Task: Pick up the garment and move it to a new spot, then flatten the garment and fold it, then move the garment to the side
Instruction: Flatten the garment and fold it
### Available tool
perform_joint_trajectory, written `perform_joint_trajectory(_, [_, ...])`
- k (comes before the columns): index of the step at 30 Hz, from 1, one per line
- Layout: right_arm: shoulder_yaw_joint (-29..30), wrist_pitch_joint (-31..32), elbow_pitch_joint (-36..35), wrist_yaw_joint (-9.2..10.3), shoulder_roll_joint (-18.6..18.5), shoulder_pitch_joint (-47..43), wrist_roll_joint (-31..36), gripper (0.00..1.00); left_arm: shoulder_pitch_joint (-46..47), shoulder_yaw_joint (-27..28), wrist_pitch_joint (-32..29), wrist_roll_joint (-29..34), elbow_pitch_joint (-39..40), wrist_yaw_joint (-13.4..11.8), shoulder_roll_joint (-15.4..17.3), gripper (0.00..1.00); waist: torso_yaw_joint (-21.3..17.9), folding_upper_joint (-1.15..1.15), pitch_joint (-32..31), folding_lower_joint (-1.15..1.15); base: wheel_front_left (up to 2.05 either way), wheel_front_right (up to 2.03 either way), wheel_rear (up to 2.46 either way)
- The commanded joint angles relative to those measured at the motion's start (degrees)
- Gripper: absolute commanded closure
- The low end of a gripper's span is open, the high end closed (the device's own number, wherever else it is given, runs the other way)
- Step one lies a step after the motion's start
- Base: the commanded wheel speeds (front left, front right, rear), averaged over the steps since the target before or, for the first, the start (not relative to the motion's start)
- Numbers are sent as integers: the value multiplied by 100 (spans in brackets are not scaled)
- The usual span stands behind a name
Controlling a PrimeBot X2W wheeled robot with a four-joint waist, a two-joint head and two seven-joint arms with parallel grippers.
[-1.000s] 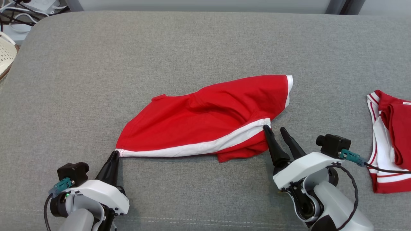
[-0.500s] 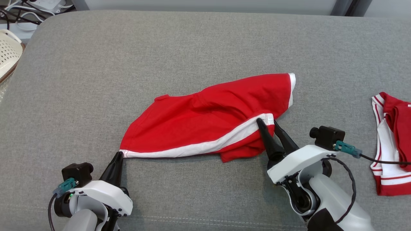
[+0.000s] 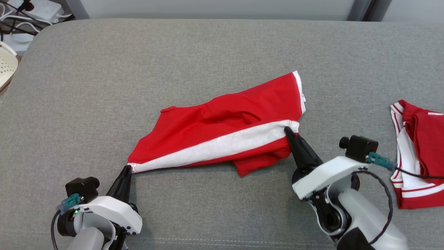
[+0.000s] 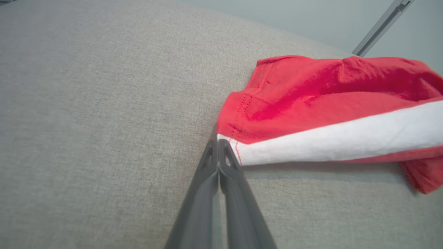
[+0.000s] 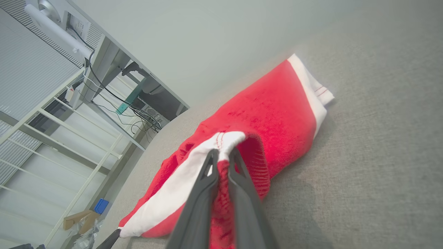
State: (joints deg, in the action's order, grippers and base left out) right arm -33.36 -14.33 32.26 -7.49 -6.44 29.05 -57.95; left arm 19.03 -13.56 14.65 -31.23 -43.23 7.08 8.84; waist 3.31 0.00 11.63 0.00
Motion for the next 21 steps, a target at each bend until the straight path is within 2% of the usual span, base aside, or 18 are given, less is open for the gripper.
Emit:
perform_joint_trajectory(1, [-114,-67,-172,0,8,-172,-9,100,86,207,35,43,103,41,162,100,-45,0,-43,0,0,0,0])
perform_joint_trajectory(8, [-600,-67,-379,0,-206,-551,-138,100,-6,-165,35,-181,35,41,129,100,-191,0,-137,0,0,0,0])
perform_joint_trajectory(15, [-681,-67,-414,0,-289,-617,-209,100,-35,-463,35,-515,51,41,240,100,-291,0,-161,0,0,0,0])
perform_joint_trajectory(16, [-688,-67,-415,0,-289,-604,-211,100,-32,-480,35,-551,51,41,260,96,-300,0,-158,0,0,0,0])
perform_joint_trajectory(17, [-689,-67,-416,0,-285,-590,-212,100,-28,-487,35,-573,50,41,280,61,-306,0,-155,0,0,0,0])
perform_joint_trajectory(18, [-691,-67,-417,0,-281,-579,-210,100,-21,-483,35,-584,51,41,296,7,-309,0,-153,0,0,0,0])
perform_joint_trajectory(19, [-698,-67,-418,0,-276,-569,-205,100,-18,-481,35,-592,49,41,307,0,-312,0,-150,0,0,0,0])
perform_joint_trajectory(21, [-710,-67,-417,0,-267,-550,-191,100,-8,-484,35,-608,49,41,324,0,-313,0,-140,0,0,0,0])
